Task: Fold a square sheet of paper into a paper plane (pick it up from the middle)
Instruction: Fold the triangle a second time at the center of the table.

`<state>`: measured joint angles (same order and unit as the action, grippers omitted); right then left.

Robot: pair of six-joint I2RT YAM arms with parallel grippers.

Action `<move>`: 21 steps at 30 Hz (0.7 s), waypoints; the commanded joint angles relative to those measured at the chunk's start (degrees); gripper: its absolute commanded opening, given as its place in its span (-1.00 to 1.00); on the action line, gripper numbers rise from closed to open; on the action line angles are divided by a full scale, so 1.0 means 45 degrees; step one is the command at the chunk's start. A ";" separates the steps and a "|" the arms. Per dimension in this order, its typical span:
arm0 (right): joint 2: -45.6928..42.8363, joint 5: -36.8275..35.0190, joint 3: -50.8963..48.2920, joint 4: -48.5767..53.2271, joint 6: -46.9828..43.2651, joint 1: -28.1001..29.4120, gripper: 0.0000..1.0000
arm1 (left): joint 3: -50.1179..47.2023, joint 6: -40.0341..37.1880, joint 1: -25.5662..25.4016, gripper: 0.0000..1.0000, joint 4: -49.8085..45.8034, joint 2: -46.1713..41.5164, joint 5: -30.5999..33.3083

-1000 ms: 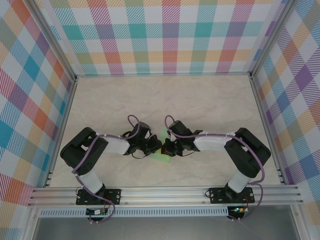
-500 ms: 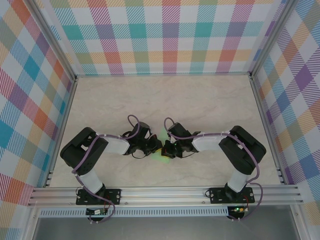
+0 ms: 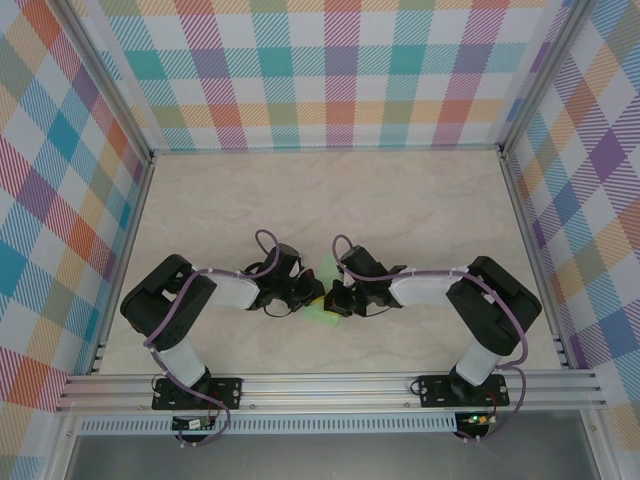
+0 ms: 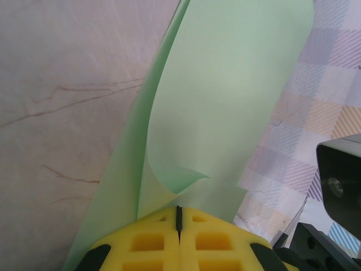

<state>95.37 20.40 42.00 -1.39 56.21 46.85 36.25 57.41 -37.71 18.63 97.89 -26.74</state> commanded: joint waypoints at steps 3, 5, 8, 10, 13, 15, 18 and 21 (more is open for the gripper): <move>0.0132 -0.0118 -0.1157 -0.0712 0.0534 0.0027 -0.90 | -0.0204 -0.0118 0.0002 -1.00 -0.0669 0.0320 0.0102; 0.0303 -0.0035 -0.1467 -0.0974 0.0648 0.0027 -0.91 | -0.0185 -0.0140 0.0002 -1.00 -0.0664 0.0322 0.0085; 0.0301 -0.0027 -0.1754 -0.1065 0.0711 0.0029 -0.91 | -0.0160 -0.0159 0.0002 -1.00 -0.0664 0.0376 0.0044; -0.0026 -0.0048 -0.1736 -0.0844 0.0608 0.0029 -0.91 | -0.0181 -0.0175 0.0000 -1.00 -0.0664 0.0395 0.0044; -0.0820 0.0251 -0.1610 -0.0807 0.0359 0.0038 -0.89 | -0.0214 -0.0179 0.0011 -1.00 -0.0721 0.0328 0.0061; -0.1250 0.0286 -0.1596 -0.0815 0.0263 0.0033 -0.87 | -0.0260 -0.0180 -0.0017 -1.00 -0.0687 0.0306 0.0083; -0.1305 0.0343 -0.1577 -0.0848 0.0166 0.0037 -0.87 | -0.0229 -0.0197 -0.0018 -1.00 -0.0664 0.0413 0.0008; -0.0944 0.0432 -0.1956 -0.1406 0.0450 0.0038 -0.87 | -0.0243 -0.0178 -0.0018 -1.00 -0.0664 0.0415 0.0024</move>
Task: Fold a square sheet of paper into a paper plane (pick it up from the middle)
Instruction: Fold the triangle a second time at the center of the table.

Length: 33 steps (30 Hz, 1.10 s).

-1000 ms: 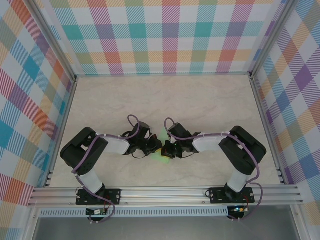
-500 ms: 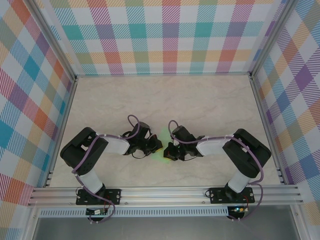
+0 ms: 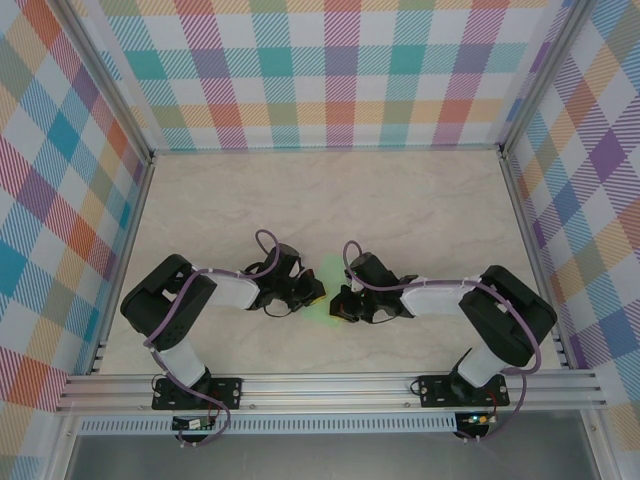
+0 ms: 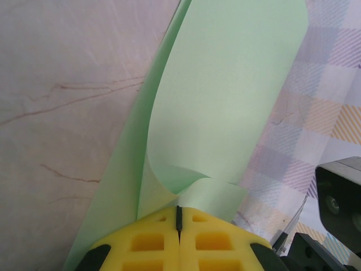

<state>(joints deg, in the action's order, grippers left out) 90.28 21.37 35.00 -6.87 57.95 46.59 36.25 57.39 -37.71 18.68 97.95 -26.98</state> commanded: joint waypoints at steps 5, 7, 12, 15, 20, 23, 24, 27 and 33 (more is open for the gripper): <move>0.0738 0.0220 -0.1117 -0.0644 0.0328 0.0114 -0.87 | -0.0272 -0.0214 -0.0035 -1.00 -0.0674 0.0400 0.0039; 0.0671 0.0110 -0.1303 -0.0345 0.0277 0.0111 -0.87 | -0.0292 -0.0213 -0.0036 -1.00 -0.0693 0.0401 0.0048; 0.0045 0.0106 -0.1070 0.0366 -0.0016 0.0107 -0.87 | -0.0265 -0.0214 -0.0037 -1.00 -0.0686 0.0400 0.0075; -0.0468 0.0096 -0.0763 0.0590 -0.0139 0.0109 -0.86 | -0.0263 -0.0182 -0.0037 -1.00 -0.0674 0.0384 0.0089; -0.0510 0.0269 -0.0275 0.0451 -0.0296 0.0135 -0.85 | -0.0278 -0.0213 -0.0057 -1.00 -0.0675 0.0396 0.0059; 0.0143 0.0646 0.0173 0.0429 -0.0498 0.0140 -0.84 | -0.0272 -0.0193 -0.0076 -1.00 -0.0635 0.0457 0.0043; 0.0289 0.0589 0.0280 0.0489 -0.0497 0.0225 -0.85 | -0.0263 -0.0213 -0.0076 -1.00 -0.0635 0.0459 0.0039; 0.0531 0.0426 0.0043 0.0374 -0.0369 0.0331 -0.85 | -0.0296 -0.0212 -0.0076 -1.00 -0.0640 0.0421 0.0078; 0.0310 0.0244 -0.1510 -0.0284 0.0174 0.0479 -0.86 | -0.0263 -0.0223 -0.0074 -1.00 -0.0693 0.0405 0.0096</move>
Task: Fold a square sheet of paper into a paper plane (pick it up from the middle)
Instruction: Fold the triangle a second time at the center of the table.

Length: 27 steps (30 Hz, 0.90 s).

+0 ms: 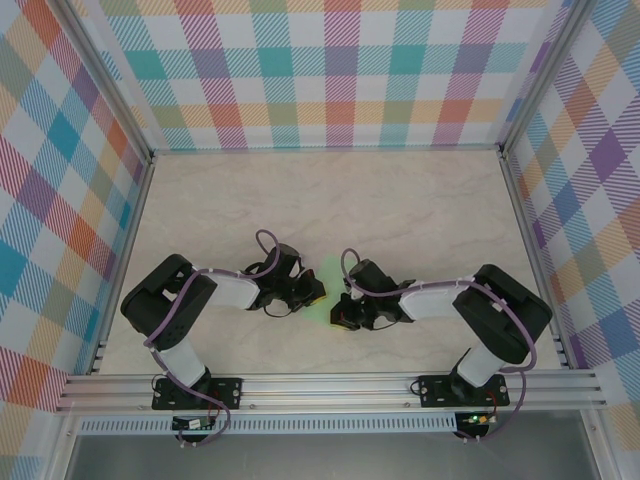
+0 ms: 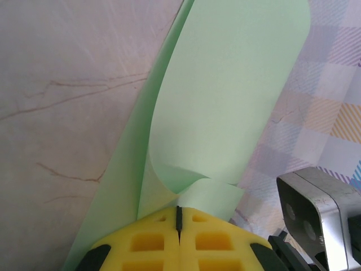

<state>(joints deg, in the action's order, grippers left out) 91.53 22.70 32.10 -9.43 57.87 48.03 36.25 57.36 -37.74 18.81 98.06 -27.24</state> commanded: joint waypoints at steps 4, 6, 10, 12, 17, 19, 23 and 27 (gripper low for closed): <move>-0.0308 -0.0239 -0.1457 0.0354 0.0177 0.0168 -0.86 | -0.0282 -0.0209 -0.0071 -1.00 -0.0703 0.0377 0.0161; -0.0475 -0.0268 -0.1453 0.0616 0.0112 0.0166 -0.86 | -0.0282 -0.0209 -0.0071 -1.00 -0.0722 0.0374 0.0156; -0.0863 -0.0255 -0.1557 0.0824 0.0035 0.0167 -0.85 | -0.0341 -0.0077 -0.0091 -1.00 -0.0664 0.0310 0.0209; -0.1083 -0.0264 -0.1745 0.0857 0.0031 0.0157 -0.84 | -0.0389 0.0015 -0.0108 -1.00 -0.0591 0.0265 0.0283; -0.1422 0.0049 -0.2282 0.0508 0.0213 0.0157 -0.81 | -0.0419 0.0083 -0.0130 -1.00 -0.0566 0.0271 0.0370; -0.1537 0.0089 -0.2289 0.0802 0.0188 0.0127 -0.81 | -0.0419 0.0085 -0.0142 -1.00 -0.0559 0.0294 0.0390; -0.2385 0.0063 -0.2140 0.1130 0.0334 0.0127 -0.80 | -0.0400 0.0067 -0.0149 -1.00 -0.0528 0.0266 0.0334; -0.3558 -0.0626 -0.1109 0.2568 -0.0028 0.0125 -0.76 | -0.0341 0.0060 -0.0207 -1.00 -0.0527 0.0292 0.0332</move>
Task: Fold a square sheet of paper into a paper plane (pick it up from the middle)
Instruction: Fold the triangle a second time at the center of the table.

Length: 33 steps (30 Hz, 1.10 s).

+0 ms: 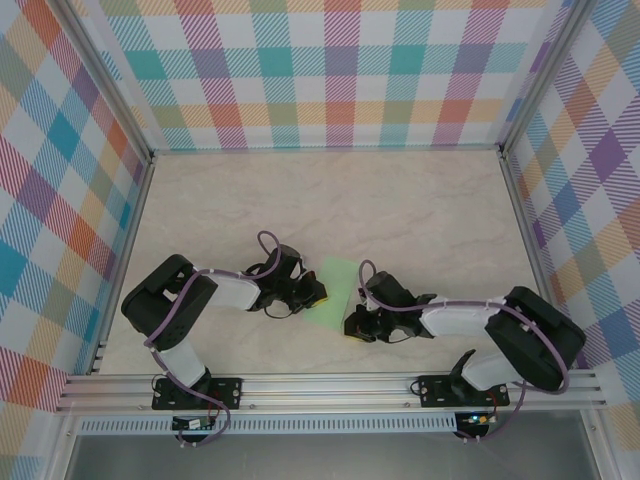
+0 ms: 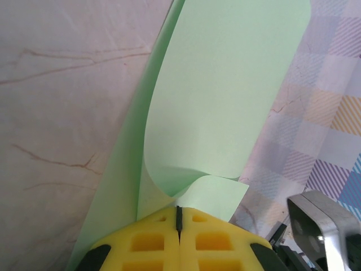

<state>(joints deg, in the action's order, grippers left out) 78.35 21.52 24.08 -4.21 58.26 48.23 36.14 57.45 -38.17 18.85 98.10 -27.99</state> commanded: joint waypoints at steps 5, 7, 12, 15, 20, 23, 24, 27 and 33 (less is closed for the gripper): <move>0.0042 -0.0998 0.1965 0.1700 -0.0363 0.0083 -0.71 | -0.0200 0.0028 -0.0227 -1.00 -0.0505 0.0410 0.0477; 0.0848 -0.0927 0.2529 0.1499 -0.0202 0.0084 -0.74 | -0.0180 0.0046 -0.0247 -1.00 -0.0498 0.0414 0.0472; 0.2188 -0.0646 0.3078 0.0541 -0.0120 0.0054 -0.78 | -0.0111 -0.0013 -0.0267 -1.00 -0.0613 0.0355 0.0491; 0.2706 -0.0553 0.3214 0.0508 -0.0360 -0.0013 -0.82 | -0.0102 -0.0051 -0.0267 -1.00 -0.0635 0.0405 0.0482; 0.3217 -0.0467 0.2451 -0.0185 -0.0033 -0.0151 -0.85 | -0.0121 -0.0072 -0.0267 -1.00 -0.0635 0.0425 0.0516; 0.3451 -0.0521 0.1913 -0.0403 0.0186 -0.0153 -0.87 | -0.0087 -0.0101 -0.0265 -1.00 -0.0652 0.0406 0.0519; 0.3534 -0.0599 0.1763 -0.0345 0.0288 -0.0151 -0.88 | -0.0082 -0.0111 -0.0265 -1.00 -0.0682 0.0387 0.0546; 0.3635 -0.0593 0.1469 -0.0279 0.0432 -0.0151 -0.91 | -0.0043 -0.0223 -0.0248 -1.00 -0.0874 0.0275 0.0826; 0.3644 -0.0702 0.1486 0.0509 -0.0006 -0.0151 -0.95 | 0.0303 -0.0758 -0.0014 -1.00 -0.1505 0.0110 0.1296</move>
<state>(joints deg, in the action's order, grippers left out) 92.09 20.49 33.30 -8.80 59.11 47.24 36.84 56.25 -38.70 17.52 98.06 -26.98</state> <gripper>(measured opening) 0.054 0.038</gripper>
